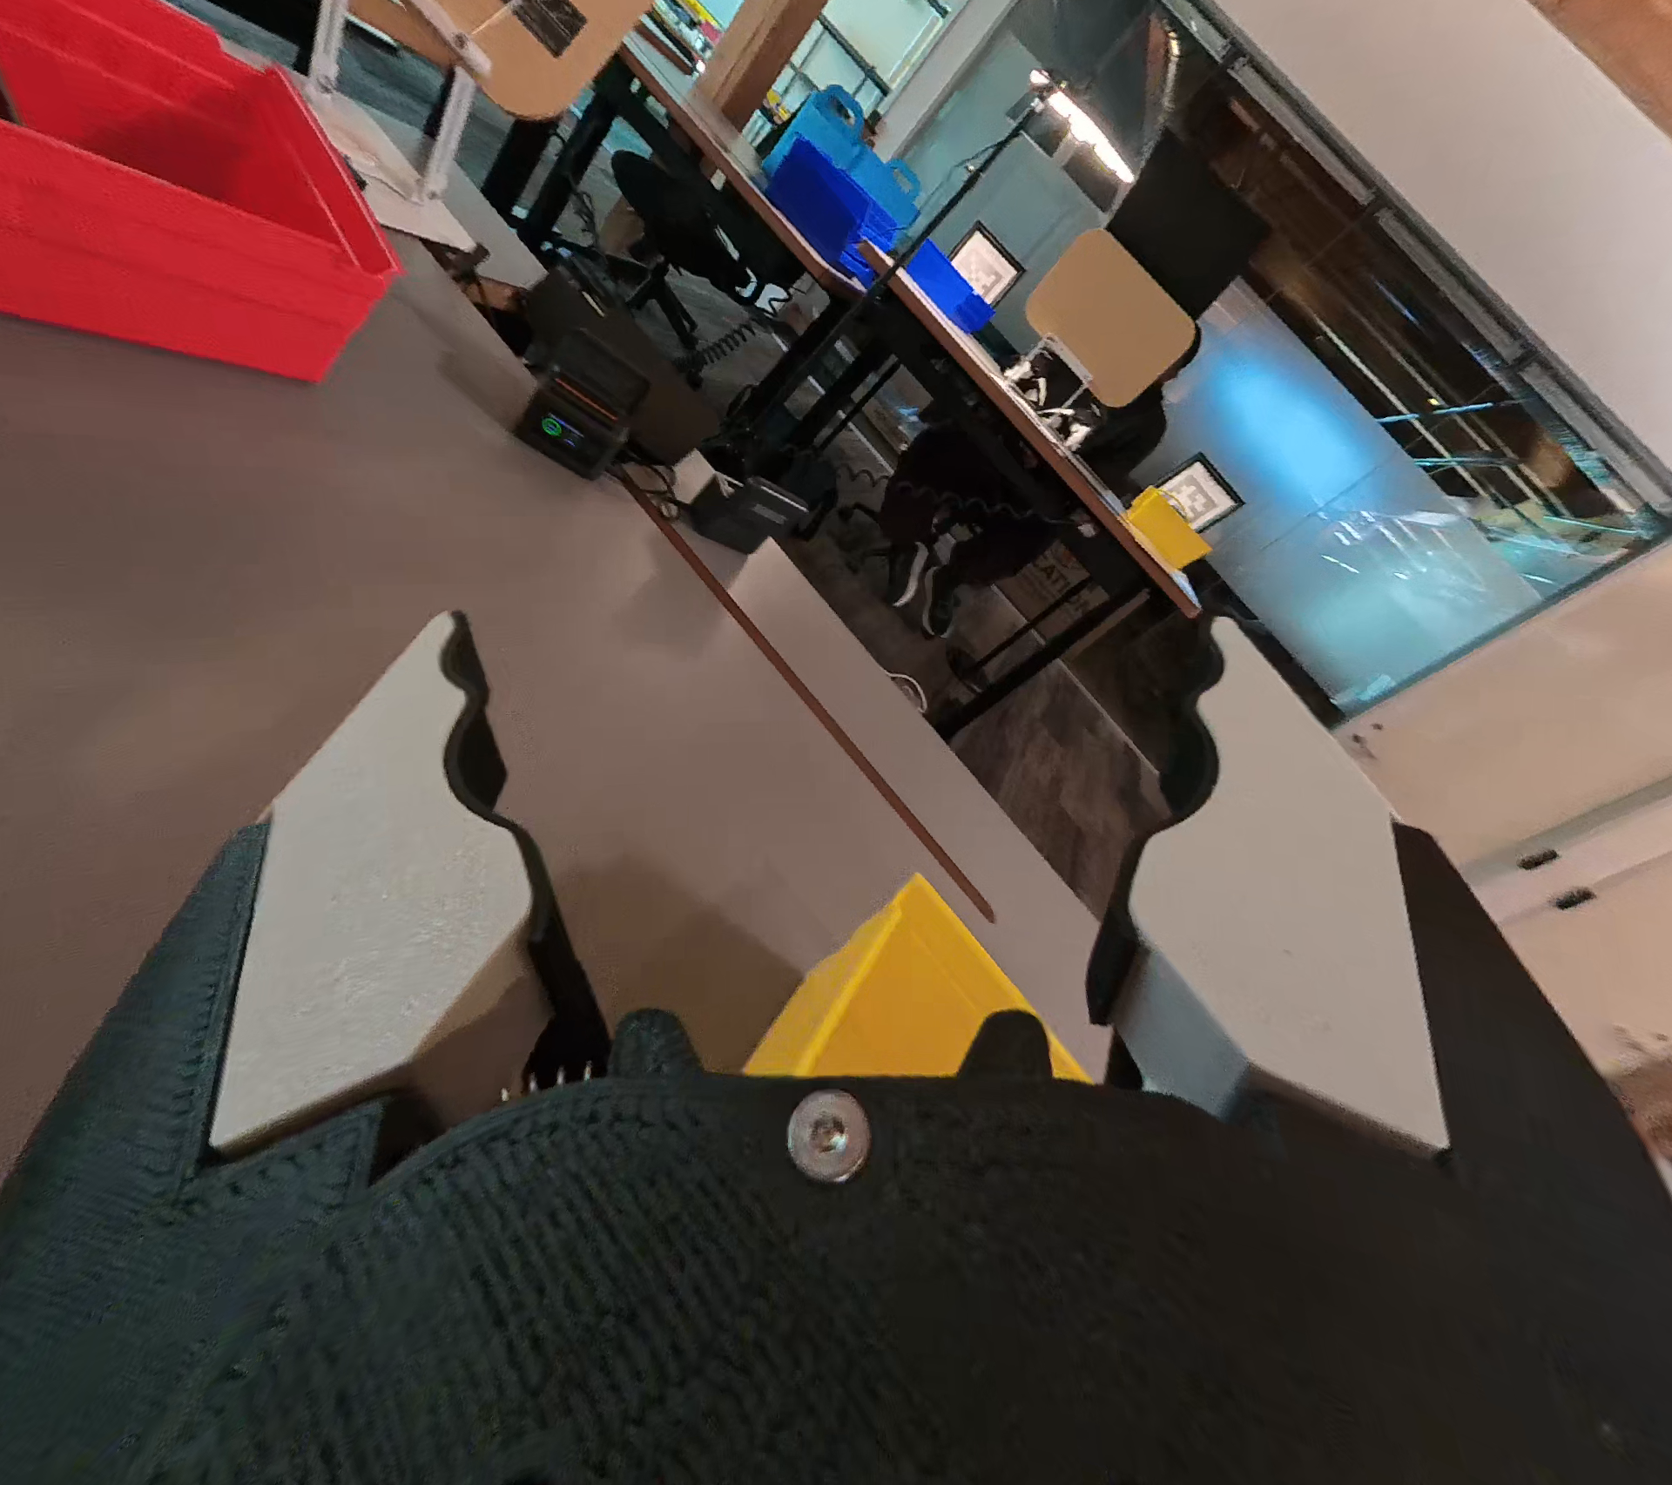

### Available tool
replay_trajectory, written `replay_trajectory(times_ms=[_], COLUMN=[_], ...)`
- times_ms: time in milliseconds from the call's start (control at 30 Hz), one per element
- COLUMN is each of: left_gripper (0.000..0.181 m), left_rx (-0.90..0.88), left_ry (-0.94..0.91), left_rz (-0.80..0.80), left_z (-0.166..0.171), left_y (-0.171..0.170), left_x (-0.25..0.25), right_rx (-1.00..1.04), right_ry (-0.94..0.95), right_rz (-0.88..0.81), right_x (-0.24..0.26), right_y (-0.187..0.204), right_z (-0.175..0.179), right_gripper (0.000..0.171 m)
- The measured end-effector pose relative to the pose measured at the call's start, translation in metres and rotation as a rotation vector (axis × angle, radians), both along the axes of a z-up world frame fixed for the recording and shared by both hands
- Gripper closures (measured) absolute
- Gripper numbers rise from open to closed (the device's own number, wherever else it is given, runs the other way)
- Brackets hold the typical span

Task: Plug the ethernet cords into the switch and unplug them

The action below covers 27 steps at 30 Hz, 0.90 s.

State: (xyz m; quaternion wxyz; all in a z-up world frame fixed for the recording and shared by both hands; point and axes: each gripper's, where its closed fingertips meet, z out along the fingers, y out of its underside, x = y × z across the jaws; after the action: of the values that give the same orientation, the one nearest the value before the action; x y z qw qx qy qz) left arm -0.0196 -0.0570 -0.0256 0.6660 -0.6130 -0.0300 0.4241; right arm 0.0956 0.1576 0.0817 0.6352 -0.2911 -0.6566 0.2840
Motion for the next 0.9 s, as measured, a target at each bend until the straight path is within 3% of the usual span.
replay_trajectory(times_ms=[100,433,567,700,900], left_gripper=[0.023,0.022,0.022,0.022,0.022], left_rx=[-0.002,0.025,-0.018,-0.068,-0.094], left_ry=[-0.080,-0.384,-0.379,-0.320,-0.260], left_rz=[0.033,0.006,0.008,0.033,0.078], left_z=[-0.005,-0.018,-0.023,-0.024,-0.022], left_y=[0.001,0.010,0.018,0.022,0.018], left_x=[-0.008,-0.014,-0.009,-0.005,-0.006], right_rx=[-0.081,-0.334,-0.456,-0.400,-0.364], right_ry=[0.004,-0.014,-0.049,-0.095,-0.087], right_rz=[0.070,0.331,0.423,0.428,0.364], right_x=[-0.009,-0.026,-0.026,-0.028,-0.026], right_y=[-0.024,-0.140,-0.204,-0.257,-0.281], right_z=[-0.006,-0.027,-0.034,-0.056,-0.078], right_gripper=[0.012,0.012,0.012,0.012,0.012])
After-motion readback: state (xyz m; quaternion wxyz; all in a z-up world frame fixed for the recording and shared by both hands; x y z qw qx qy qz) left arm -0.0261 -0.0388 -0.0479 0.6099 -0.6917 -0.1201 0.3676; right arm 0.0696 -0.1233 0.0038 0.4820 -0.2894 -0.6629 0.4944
